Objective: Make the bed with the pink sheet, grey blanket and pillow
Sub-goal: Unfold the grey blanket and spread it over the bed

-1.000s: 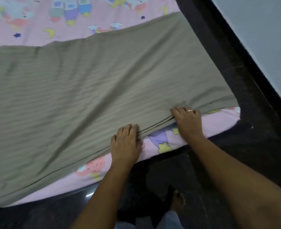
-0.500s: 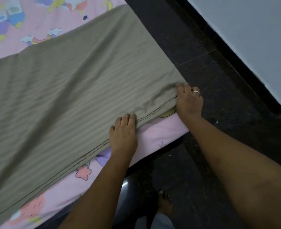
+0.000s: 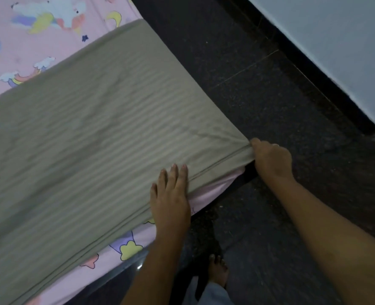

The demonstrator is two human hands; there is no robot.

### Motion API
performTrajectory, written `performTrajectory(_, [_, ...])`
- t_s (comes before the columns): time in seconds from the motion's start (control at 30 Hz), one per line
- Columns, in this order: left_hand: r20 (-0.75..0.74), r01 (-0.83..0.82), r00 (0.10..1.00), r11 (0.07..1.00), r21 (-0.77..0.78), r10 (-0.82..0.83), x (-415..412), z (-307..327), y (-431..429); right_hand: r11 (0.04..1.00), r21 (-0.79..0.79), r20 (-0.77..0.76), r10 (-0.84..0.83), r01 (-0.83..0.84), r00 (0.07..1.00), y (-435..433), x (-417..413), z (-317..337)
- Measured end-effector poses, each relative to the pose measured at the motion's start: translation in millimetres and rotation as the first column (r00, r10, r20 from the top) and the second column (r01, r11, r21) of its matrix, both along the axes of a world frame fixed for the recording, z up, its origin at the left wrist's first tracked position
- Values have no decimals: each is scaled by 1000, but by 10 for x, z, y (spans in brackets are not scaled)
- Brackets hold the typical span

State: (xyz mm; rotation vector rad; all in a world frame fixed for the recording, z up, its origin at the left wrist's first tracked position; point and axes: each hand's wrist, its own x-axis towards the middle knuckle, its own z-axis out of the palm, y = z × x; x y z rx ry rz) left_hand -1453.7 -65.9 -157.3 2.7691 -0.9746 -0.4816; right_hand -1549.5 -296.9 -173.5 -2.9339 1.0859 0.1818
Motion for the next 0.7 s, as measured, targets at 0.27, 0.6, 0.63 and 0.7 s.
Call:
performTrajectory(0.27, [32, 32, 999, 998, -61, -30, -171, 19, -135, 995, -87, 42, -51, 55, 998, -99, -135, -68])
performTrajectory(0.6, [-6, 114, 993, 992, -51, -115, -292, -101, -534, 986, 92, -94, -133, 142, 987, -109, -67, -78])
performTrajectory(0.63, [-12, 116, 993, 991, -64, -117, -302, -109, -573, 993, 71, -120, -86, 95, 989, -141, -55, -84])
performTrajectory(0.7, [23, 146, 989, 987, -73, -144, -317, -116, -624, 998, 24, -150, -54, 58, 987, -216, -50, -87])
